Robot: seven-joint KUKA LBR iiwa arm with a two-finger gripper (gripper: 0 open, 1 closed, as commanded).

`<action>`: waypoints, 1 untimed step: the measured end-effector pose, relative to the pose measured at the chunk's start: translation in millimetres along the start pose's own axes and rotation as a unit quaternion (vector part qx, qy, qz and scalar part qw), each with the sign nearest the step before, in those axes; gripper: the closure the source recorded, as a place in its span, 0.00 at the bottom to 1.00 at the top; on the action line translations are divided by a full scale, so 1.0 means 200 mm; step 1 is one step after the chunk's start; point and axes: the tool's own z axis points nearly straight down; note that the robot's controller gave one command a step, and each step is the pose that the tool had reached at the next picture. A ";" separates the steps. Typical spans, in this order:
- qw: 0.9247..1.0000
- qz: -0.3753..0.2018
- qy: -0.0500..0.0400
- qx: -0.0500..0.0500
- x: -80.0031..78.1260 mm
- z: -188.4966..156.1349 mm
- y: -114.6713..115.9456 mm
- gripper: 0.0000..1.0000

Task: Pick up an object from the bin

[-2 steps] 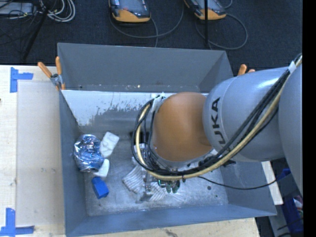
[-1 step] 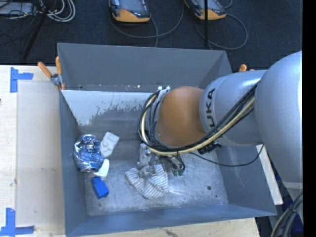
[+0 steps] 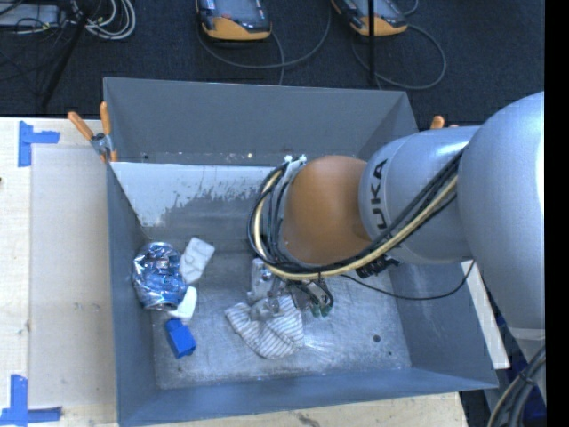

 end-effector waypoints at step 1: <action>1.000 -0.019 -0.007 0.003 -0.04 -0.77 0.06 1.00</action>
Offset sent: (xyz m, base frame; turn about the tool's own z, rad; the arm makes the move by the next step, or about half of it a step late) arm 0.0000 0.0000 0.0000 0.0000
